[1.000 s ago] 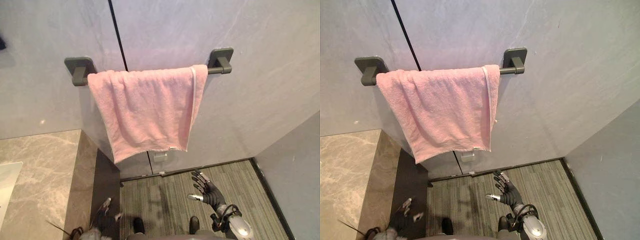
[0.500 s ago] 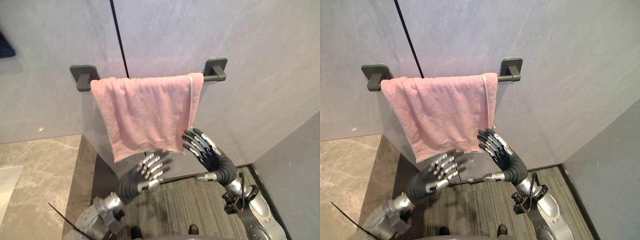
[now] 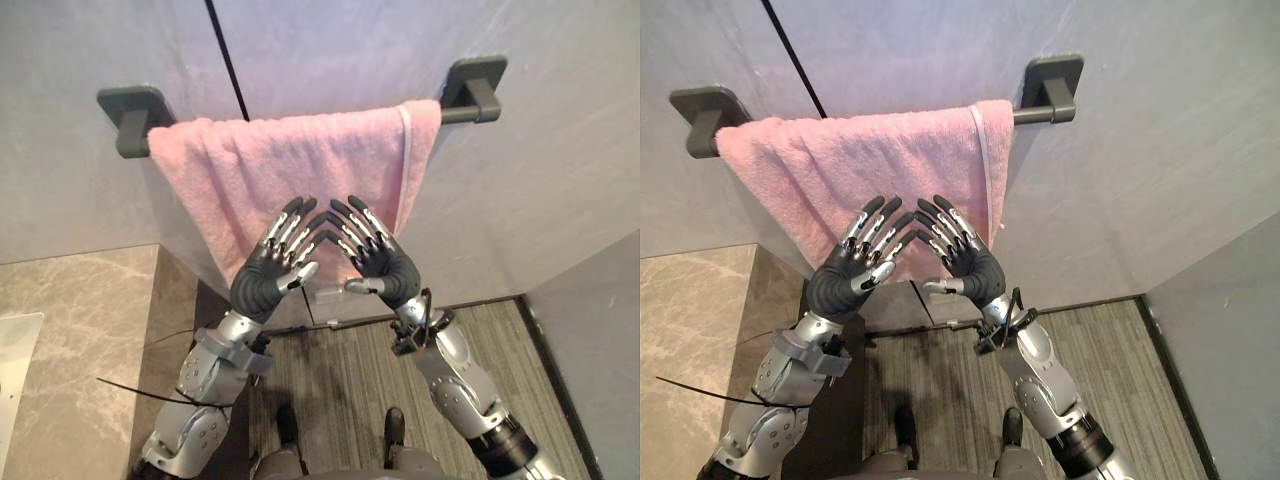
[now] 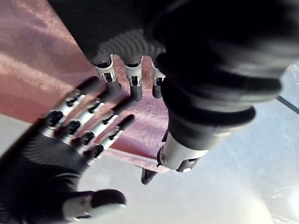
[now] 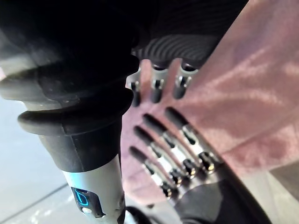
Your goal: Organize washtable
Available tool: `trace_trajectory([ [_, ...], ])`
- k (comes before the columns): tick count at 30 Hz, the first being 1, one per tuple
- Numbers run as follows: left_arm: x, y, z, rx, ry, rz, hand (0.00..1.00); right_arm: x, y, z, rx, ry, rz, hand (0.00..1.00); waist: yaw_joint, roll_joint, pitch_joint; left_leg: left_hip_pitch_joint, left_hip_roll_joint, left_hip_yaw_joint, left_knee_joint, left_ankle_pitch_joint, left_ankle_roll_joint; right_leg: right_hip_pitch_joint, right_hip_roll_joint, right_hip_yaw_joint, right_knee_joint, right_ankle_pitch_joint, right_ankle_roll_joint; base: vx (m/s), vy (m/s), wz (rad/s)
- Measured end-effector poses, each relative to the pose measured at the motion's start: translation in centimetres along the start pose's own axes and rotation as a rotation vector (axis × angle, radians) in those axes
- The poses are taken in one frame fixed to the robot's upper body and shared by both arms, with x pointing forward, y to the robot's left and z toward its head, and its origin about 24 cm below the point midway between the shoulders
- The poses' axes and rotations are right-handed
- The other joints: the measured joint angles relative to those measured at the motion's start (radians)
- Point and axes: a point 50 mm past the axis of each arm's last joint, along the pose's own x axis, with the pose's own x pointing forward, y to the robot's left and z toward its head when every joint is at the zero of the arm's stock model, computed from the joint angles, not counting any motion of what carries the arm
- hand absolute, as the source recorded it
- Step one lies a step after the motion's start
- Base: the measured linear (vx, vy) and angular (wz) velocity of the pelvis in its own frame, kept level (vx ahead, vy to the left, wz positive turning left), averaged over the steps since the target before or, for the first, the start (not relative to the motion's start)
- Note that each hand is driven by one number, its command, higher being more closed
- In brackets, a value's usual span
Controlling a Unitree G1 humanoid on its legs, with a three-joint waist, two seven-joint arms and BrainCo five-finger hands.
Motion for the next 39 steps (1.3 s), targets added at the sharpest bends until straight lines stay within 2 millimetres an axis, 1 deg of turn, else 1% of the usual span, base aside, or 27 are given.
trace_trajectory([
  [3,1.0,0.1,0.6,0.027,-0.064,0.008,0.00,0.9,-0.7,-0.5,0.094,-0.023,-0.052,0.00,0.002,0.013,0.023,-0.017,-0.001,-0.001,0.000,0.002,0.001,-0.017,-0.001,-0.002,0.004,0.000,0.000,0.00,0.000,0.00],
  [5,1.6,0.6,0.5,0.051,-0.074,0.024,0.00,1.2,-1.1,-0.5,0.118,-0.037,-0.067,0.00,0.001,0.018,0.032,-0.020,-0.003,-0.002,0.000,0.002,0.001,-0.019,-0.003,-0.004,0.004,0.000,0.000,0.00,0.000,0.00],
  [7,2.1,1.3,0.6,0.098,-0.088,0.060,0.00,1.3,-1.5,-0.2,0.118,-0.054,-0.087,0.00,0.001,0.019,0.034,-0.025,-0.005,-0.002,0.000,0.002,0.001,-0.026,-0.005,-0.004,0.005,0.000,0.000,0.00,0.000,0.00],
  [10,3.2,2.2,1.3,0.184,-0.140,0.116,0.00,1.5,-2.5,0.8,0.100,-0.096,-0.129,0.00,-0.002,0.023,0.050,-0.036,-0.008,-0.001,0.000,0.005,0.003,-0.039,-0.009,-0.003,0.009,0.000,0.000,0.00,0.000,0.00],
  [13,3.7,3.2,2.0,0.410,-0.173,0.204,0.00,1.7,-3.4,1.4,0.087,-0.123,-0.172,0.00,-0.002,0.024,0.064,-0.038,-0.009,0.003,0.000,0.006,0.005,-0.054,-0.010,0.008,0.020,0.000,0.000,-0.02,0.005,-0.08],
  [15,3.7,3.8,2.4,0.556,-0.172,0.256,0.00,1.6,-3.7,1.6,0.083,-0.133,-0.182,0.00,-0.005,0.026,0.072,-0.038,-0.009,0.004,0.000,0.007,0.006,-0.054,-0.010,0.009,0.021,0.000,0.000,-0.01,0.001,-0.02],
  [17,3.6,4.1,2.6,0.627,-0.170,0.272,0.00,1.5,-3.8,1.7,0.083,-0.139,-0.190,0.00,-0.007,0.027,0.076,-0.038,-0.009,0.006,0.000,0.008,0.006,-0.055,-0.010,0.010,0.021,0.000,0.000,0.00,0.000,0.00],
  [20,3.1,5.2,2.7,0.654,-0.163,0.331,0.00,1.3,-4.2,2.0,0.077,-0.151,-0.206,0.00,-0.012,0.027,0.076,-0.038,-0.009,0.007,0.000,0.008,0.006,-0.056,-0.010,0.011,0.022,0.000,0.000,0.00,0.000,0.00],
  [23,2.1,6.3,2.8,0.668,-0.144,0.396,0.00,1.0,-4.5,2.1,0.075,-0.157,-0.222,0.00,-0.013,0.027,0.078,-0.039,-0.009,0.010,0.000,0.008,0.006,-0.060,-0.010,0.016,0.022,0.000,0.000,0.00,-0.001,-0.03],
  [27,1.3,7.8,3.2,0.695,-0.137,0.486,0.00,0.4,-5.1,2.3,0.083,-0.179,-0.264,0.00,-0.012,0.025,0.093,-0.040,-0.008,0.018,0.000,0.008,0.006,-0.063,-0.010,0.018,0.022,0.001,0.000,0.00,0.000,-0.01],
  [31,0.8,8.3,3.3,0.697,-0.141,0.533,0.00,0.0,-5.4,2.2,0.085,-0.179,-0.287,0.00,-0.010,0.025,0.093,-0.041,-0.009,0.017,0.000,0.008,0.006,-0.064,-0.010,0.018,0.022,0.001,0.000,0.00,0.000,0.00],
  [36,0.3,8.9,3.1,0.643,-0.147,0.584,0.00,-0.4,-5.6,1.9,0.084,-0.163,-0.304,0.00,-0.011,0.025,0.093,-0.040,-0.008,0.015,0.000,0.008,0.007,-0.061,-0.010,0.015,0.022,0.001,0.000,0.00,0.000,0.00],
  [39,0.0,9.0,2.8,0.611,-0.134,0.583,0.00,-1.3,-5.9,1.4,0.090,-0.142,-0.333,0.00,-0.011,0.025,0.093,-0.033,-0.009,0.007,0.000,0.008,0.007,-0.050,-0.010,0.010,0.021,0.001,0.000,0.00,-0.001,0.05],
])
